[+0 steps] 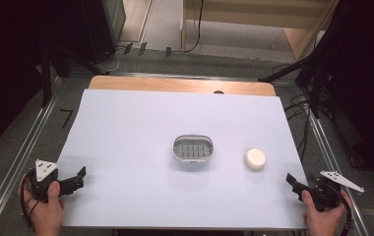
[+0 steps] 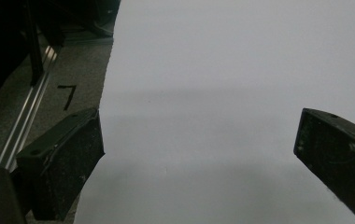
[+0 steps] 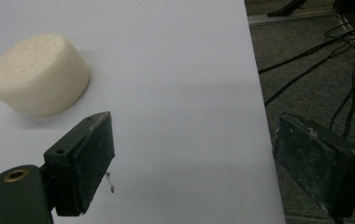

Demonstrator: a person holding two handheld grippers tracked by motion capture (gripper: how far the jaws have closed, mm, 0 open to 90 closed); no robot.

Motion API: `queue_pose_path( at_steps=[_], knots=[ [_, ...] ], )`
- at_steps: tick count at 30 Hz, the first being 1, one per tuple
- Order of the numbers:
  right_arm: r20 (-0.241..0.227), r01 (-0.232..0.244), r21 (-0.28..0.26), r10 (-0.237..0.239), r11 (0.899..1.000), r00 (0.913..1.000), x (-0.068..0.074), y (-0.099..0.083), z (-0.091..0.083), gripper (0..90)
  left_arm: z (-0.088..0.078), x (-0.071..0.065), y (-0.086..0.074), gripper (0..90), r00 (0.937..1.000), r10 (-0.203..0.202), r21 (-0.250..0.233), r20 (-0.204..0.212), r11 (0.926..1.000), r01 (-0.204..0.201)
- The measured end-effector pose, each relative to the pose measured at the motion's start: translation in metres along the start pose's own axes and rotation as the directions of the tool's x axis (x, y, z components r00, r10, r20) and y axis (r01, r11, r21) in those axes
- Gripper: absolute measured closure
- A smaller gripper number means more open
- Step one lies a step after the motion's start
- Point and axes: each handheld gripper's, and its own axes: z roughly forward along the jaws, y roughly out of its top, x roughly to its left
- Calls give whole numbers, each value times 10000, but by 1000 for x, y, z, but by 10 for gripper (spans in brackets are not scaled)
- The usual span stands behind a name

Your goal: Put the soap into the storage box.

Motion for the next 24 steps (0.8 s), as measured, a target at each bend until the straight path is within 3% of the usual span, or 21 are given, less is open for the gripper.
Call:
queue_pose_path(
  at_steps=[24],
  knots=[
    [-379, 83, 3, -82, 10000, 9992, 4, 6, -3, 138, 0, 0, 0, 21, 10000, 22, 24, -32, 10000, -22]
  ],
)
